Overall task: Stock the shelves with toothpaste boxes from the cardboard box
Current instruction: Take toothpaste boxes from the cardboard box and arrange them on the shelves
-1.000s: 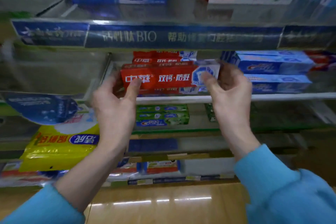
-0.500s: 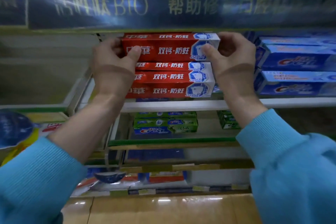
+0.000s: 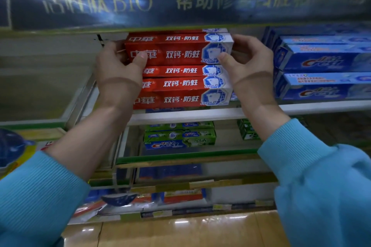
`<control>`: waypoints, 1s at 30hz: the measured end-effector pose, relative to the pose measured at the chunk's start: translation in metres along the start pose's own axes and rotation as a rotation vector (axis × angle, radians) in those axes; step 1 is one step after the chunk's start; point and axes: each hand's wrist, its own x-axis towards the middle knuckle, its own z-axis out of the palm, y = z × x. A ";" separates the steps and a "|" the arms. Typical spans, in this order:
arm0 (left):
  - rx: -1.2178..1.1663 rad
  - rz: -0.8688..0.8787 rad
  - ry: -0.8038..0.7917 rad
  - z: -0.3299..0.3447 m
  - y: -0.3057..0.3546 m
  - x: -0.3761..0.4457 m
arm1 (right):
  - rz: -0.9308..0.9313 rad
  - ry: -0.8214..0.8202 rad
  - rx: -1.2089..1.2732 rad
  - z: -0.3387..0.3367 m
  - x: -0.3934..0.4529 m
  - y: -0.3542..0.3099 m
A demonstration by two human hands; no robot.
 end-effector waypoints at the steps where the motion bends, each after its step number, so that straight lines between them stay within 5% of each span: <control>1: 0.010 -0.004 -0.003 -0.001 -0.001 -0.001 | 0.011 -0.006 0.001 -0.001 0.000 0.000; 9: 0.148 0.149 0.207 -0.007 0.010 -0.056 | 0.139 -0.034 -0.031 -0.025 -0.019 -0.018; 13: 0.223 0.223 0.176 0.007 0.036 -0.120 | 0.186 -0.008 -0.045 -0.073 -0.034 -0.030; 23: 0.123 0.005 -0.760 0.168 0.139 -0.283 | 0.460 0.283 -0.258 -0.333 -0.085 -0.044; 30: 0.206 0.039 -0.944 0.279 0.192 -0.370 | 0.900 0.529 -0.152 -0.501 -0.121 0.011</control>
